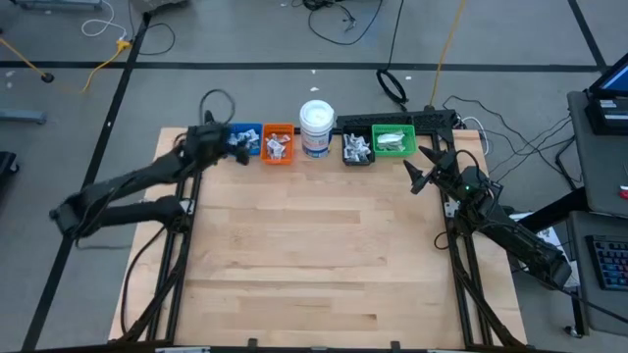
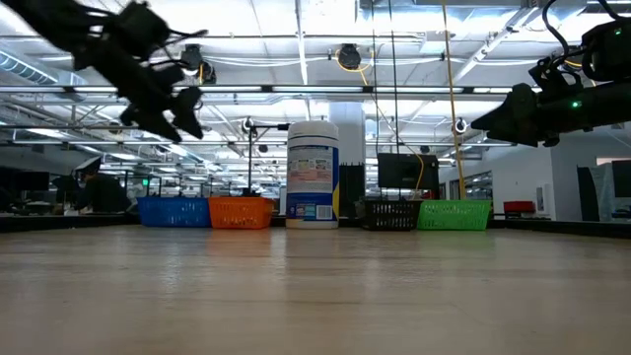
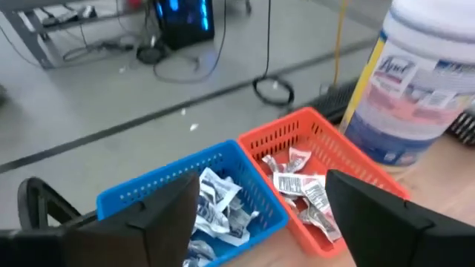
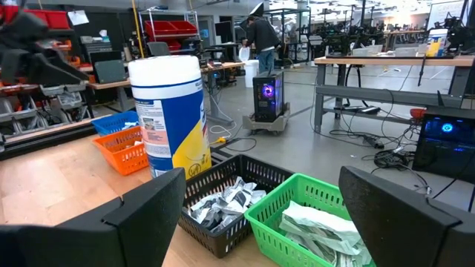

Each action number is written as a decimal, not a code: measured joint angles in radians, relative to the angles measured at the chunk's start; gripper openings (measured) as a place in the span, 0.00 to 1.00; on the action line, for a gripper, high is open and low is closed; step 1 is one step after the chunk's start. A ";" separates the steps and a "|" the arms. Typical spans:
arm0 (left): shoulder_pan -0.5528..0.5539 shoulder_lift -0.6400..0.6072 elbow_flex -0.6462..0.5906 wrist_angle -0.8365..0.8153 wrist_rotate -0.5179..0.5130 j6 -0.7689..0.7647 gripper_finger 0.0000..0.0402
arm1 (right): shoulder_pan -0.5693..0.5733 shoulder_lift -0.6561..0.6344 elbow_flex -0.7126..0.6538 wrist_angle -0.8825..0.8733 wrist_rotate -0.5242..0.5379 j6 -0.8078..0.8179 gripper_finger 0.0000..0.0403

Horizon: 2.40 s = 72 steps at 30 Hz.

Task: Pick & Place First Aid Supplies
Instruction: Return to Home Position

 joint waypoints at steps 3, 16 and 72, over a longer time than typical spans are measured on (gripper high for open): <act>0.000 -0.148 -0.119 0.068 -0.001 -0.019 0.70 | 0.000 0.000 0.000 0.000 0.000 0.000 0.87; 0.000 -0.582 -0.414 0.172 0.005 -0.011 0.66 | 0.000 0.000 0.000 0.000 0.000 0.000 0.87; 0.000 -0.905 -0.523 0.134 -0.002 0.170 0.71 | 0.000 0.000 0.000 0.000 0.000 0.000 0.87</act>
